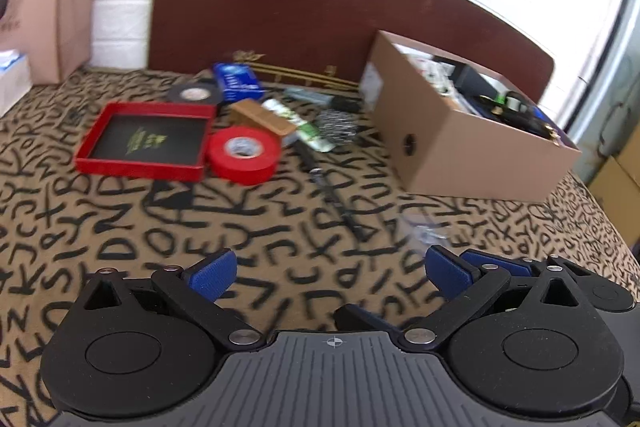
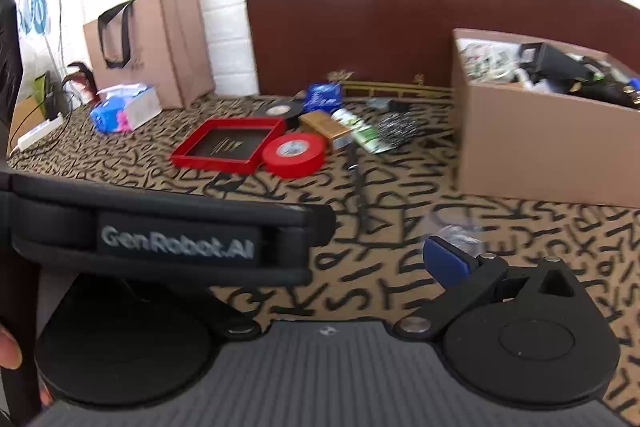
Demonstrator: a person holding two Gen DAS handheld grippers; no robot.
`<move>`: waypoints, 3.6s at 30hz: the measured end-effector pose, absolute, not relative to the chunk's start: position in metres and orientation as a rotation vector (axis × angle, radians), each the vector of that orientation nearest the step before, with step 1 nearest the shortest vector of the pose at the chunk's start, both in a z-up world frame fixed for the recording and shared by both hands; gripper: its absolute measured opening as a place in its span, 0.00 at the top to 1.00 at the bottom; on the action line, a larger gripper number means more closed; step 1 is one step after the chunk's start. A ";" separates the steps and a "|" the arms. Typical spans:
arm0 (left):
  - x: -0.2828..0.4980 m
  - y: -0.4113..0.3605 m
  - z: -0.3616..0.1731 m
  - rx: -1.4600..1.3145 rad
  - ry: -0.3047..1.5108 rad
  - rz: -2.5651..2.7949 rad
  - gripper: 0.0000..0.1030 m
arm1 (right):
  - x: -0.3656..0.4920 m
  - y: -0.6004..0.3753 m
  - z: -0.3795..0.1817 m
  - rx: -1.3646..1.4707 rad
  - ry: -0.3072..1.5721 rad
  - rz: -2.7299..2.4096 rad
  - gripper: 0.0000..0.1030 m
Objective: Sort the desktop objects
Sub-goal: 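Close both grippers on the rim of the red tray lid, then lift the red tray lid with both grippers and drop it into the cardboard box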
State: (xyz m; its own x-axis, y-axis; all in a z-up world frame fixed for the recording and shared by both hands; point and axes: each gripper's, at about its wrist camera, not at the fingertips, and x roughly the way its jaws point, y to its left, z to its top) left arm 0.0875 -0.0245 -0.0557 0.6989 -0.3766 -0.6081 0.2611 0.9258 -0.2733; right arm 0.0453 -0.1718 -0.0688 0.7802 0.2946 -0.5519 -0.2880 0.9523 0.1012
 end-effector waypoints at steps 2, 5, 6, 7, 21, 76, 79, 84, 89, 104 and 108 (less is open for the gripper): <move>0.094 -0.014 -0.057 -0.182 0.724 -0.348 0.00 | 0.050 -0.164 -0.070 0.012 0.604 0.332 0.00; 0.106 0.004 -0.057 -0.195 0.715 -0.331 0.00 | 0.061 -0.153 -0.069 0.004 0.599 0.352 0.00; 0.110 0.011 -0.057 -0.203 0.712 -0.313 0.00 | 0.065 -0.150 -0.068 0.001 0.594 0.352 0.00; 0.116 0.018 -0.057 -0.213 0.714 -0.299 0.00 | 0.070 -0.146 -0.068 0.001 0.591 0.355 0.00; 0.194 0.114 -0.066 -0.277 0.734 -0.150 0.24 | 0.142 -0.088 -0.081 0.047 0.631 0.424 0.26; 0.131 0.114 -0.095 -0.276 0.846 -0.124 0.46 | 0.137 -0.100 -0.097 0.111 0.705 0.329 0.81; 0.133 0.109 -0.096 -0.250 0.832 -0.119 0.48 | 0.147 -0.096 -0.105 0.085 0.736 0.333 0.81; 0.135 0.114 -0.096 -0.250 0.835 -0.115 0.72 | 0.144 -0.094 -0.111 0.064 0.756 0.344 0.81; 0.137 0.113 -0.097 -0.249 0.831 -0.105 0.63 | 0.148 -0.089 -0.110 0.027 0.764 0.355 0.79; 0.118 0.053 -0.027 -0.220 0.696 -0.160 0.81 | 0.095 -0.142 -0.061 0.110 0.636 0.303 0.89; 0.136 0.009 0.006 -0.210 0.637 -0.262 0.81 | 0.095 -0.182 -0.026 0.141 0.528 0.238 0.89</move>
